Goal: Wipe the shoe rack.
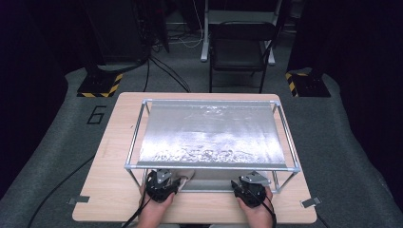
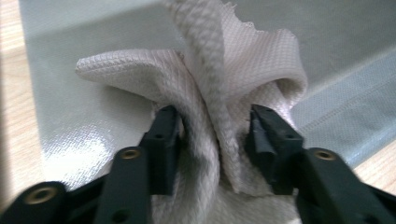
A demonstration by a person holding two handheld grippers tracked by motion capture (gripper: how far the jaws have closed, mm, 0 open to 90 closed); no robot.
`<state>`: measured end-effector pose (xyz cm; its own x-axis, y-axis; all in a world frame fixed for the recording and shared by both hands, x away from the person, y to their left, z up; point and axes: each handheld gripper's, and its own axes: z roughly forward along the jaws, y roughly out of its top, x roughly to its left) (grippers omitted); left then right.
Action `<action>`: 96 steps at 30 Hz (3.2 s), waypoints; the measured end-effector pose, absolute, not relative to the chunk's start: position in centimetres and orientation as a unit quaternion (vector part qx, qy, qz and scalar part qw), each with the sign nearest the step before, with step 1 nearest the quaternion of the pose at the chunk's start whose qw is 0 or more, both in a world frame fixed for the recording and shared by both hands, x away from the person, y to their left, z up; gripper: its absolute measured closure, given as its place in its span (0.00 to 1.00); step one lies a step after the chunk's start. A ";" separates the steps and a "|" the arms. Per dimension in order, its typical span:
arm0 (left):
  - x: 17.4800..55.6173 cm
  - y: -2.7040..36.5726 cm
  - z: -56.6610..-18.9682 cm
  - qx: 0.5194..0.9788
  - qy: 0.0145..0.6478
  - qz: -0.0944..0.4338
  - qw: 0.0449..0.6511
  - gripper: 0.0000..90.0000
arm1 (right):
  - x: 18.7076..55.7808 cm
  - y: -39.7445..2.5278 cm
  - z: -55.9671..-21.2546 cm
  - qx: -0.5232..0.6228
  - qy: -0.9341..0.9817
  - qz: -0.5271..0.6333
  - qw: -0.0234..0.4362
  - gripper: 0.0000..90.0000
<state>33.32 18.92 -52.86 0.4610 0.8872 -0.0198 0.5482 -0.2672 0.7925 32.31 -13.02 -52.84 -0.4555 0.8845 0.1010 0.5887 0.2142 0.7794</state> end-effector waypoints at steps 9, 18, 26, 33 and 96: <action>32.5 20.7 -52.4 0.782 0.462 0.250 0.337 0.82 | 32.4 -13.2 -52.8 0.476 0.764 0.384 0.207 0.67; 31.4 21.4 -51.7 0.775 0.457 0.249 0.357 0.90 | 32.4 -13.2 -52.8 0.477 0.764 0.384 0.206 0.67; 30.2 22.3 -50.3 0.760 0.459 0.255 0.383 0.91 | 32.4 -13.2 -52.8 0.478 0.763 0.384 0.205 0.67; 29.6 23.0 -49.7 0.752 0.462 0.261 0.391 0.91 | 32.4 -13.2 -52.8 0.477 0.763 0.384 0.205 0.67; 25.2 27.9 -47.6 0.706 0.500 0.281 0.415 0.91 | 32.3 -13.0 -52.8 0.487 0.756 0.395 0.186 0.67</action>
